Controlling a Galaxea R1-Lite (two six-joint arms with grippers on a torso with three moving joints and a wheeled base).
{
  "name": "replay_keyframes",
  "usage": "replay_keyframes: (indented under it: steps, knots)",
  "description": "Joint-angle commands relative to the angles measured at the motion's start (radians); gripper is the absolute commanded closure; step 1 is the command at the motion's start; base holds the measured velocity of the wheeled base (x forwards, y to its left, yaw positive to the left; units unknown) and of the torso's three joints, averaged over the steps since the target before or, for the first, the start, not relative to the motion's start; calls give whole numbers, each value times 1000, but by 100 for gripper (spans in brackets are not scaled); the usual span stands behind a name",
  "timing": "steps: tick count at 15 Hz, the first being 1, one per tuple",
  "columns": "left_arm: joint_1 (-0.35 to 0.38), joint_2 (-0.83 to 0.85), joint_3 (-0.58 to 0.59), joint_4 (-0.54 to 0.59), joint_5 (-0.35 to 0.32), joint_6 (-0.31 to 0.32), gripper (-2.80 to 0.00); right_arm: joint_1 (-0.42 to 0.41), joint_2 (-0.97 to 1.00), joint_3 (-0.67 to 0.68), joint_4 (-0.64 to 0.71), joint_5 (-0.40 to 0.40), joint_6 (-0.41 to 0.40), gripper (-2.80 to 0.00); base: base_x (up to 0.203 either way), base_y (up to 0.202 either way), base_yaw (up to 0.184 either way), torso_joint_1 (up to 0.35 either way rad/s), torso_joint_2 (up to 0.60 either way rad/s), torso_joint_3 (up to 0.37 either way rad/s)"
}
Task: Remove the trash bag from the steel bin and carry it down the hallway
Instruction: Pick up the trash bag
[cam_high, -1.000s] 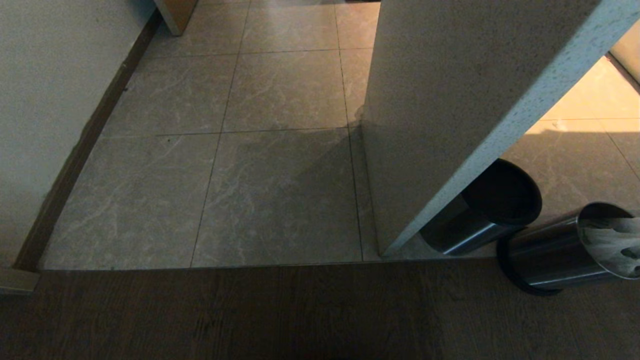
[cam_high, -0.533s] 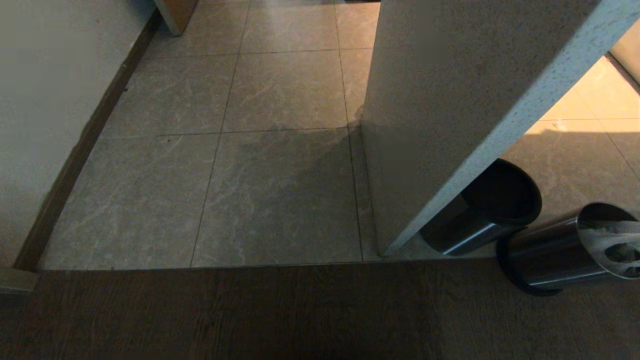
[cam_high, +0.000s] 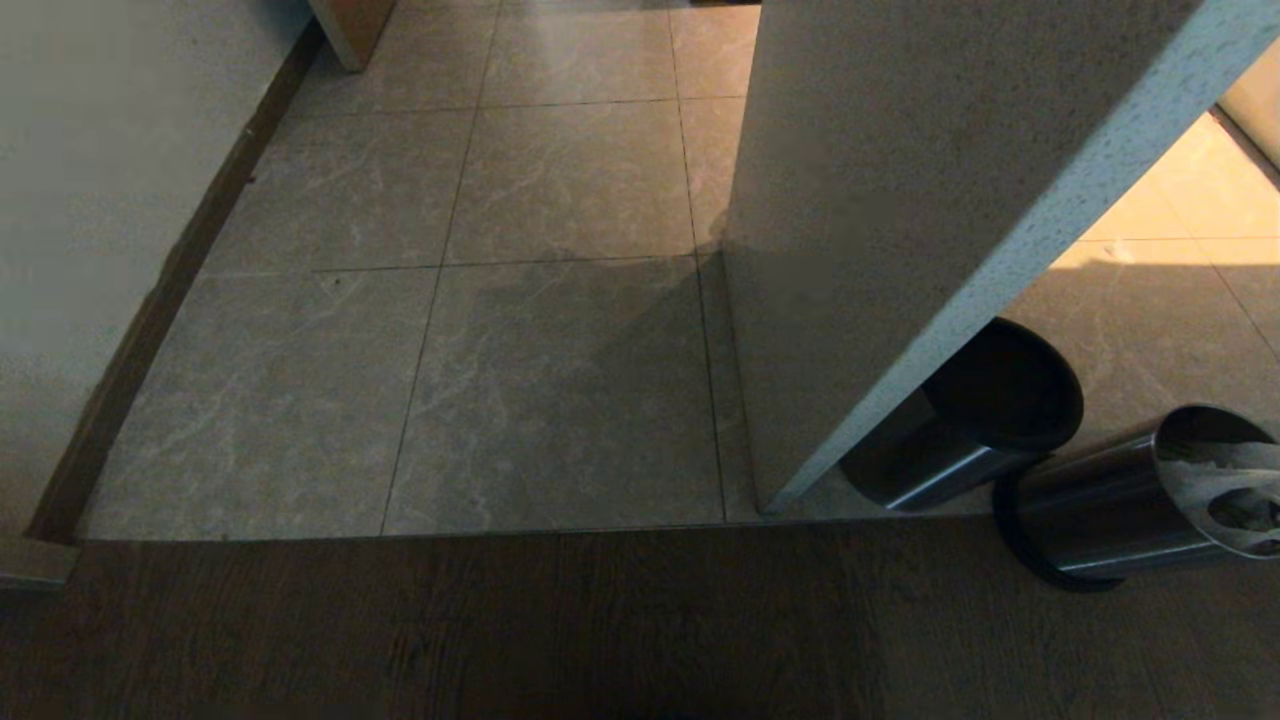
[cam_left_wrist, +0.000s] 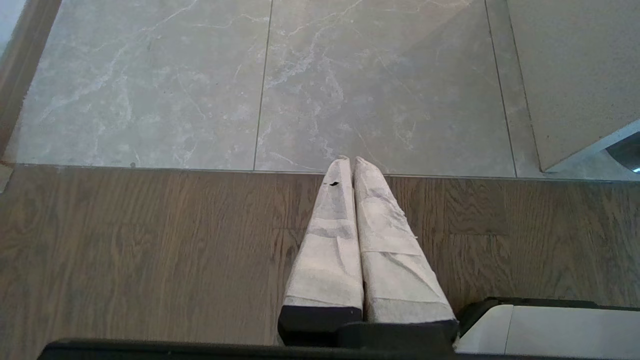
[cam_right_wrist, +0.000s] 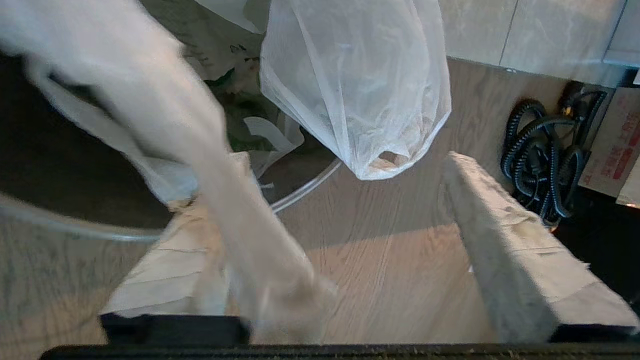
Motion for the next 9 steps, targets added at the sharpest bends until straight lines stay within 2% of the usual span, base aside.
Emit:
replay_keyframes:
  steps: [1,4,6,9]
  knots:
    - [0,0,0,-1,0,-1,0,2,38,-19,-11,2,-5,-280,0,0,0,0,0,0]
    - [0,0,0,-1,2,-1,0,2,79,-68,-10,6,4,-280,0,0,0,0,0,0]
    - [0,0,1,-1,0,-1,0,4,102,-90,-10,81,28,-280,0,0,0,0,0,0]
    - [0,0,0,-1,2,-1,0,12,119,-98,-11,105,42,-280,0,0,0,0,0,0]
